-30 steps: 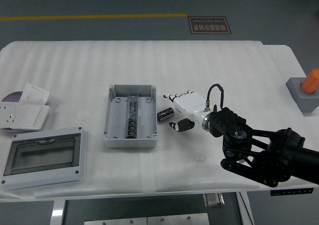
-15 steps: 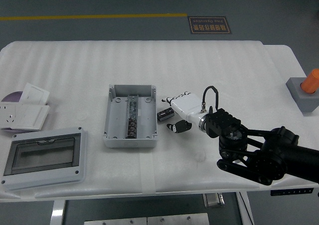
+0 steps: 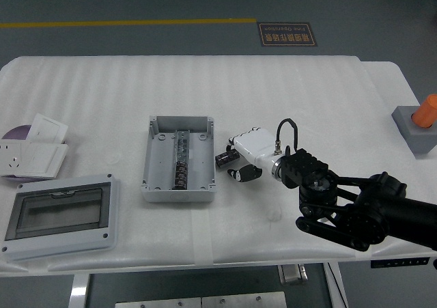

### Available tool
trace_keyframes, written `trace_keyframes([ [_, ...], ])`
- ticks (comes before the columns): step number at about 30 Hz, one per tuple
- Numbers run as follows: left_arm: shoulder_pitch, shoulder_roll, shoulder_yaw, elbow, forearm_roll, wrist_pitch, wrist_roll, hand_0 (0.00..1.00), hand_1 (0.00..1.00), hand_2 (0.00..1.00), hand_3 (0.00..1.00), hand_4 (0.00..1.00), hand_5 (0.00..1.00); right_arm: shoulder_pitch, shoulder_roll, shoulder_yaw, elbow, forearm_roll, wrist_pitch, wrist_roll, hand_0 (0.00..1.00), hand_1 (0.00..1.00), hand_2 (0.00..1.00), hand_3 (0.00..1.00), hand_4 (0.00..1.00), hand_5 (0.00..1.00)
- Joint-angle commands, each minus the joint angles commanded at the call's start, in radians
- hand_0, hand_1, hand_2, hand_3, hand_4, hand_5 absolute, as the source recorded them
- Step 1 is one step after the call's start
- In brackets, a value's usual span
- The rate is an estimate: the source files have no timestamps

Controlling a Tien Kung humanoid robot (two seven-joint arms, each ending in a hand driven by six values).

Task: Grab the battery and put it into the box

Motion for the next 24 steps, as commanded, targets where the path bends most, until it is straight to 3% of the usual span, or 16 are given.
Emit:
trace_keyframes([
  [24, -0.002, 0.000, 0.021, 0.000, -0.018, 0.001, -0.010, 0.657, 0.675, 0.596, 0.600, 0.518, 0.631, 0.011, -0.014, -0.015, -0.008, 0.023, -0.030, 0.023, 0.732, 0.638, 0.607, 0.687, 0.611, 0.452],
])
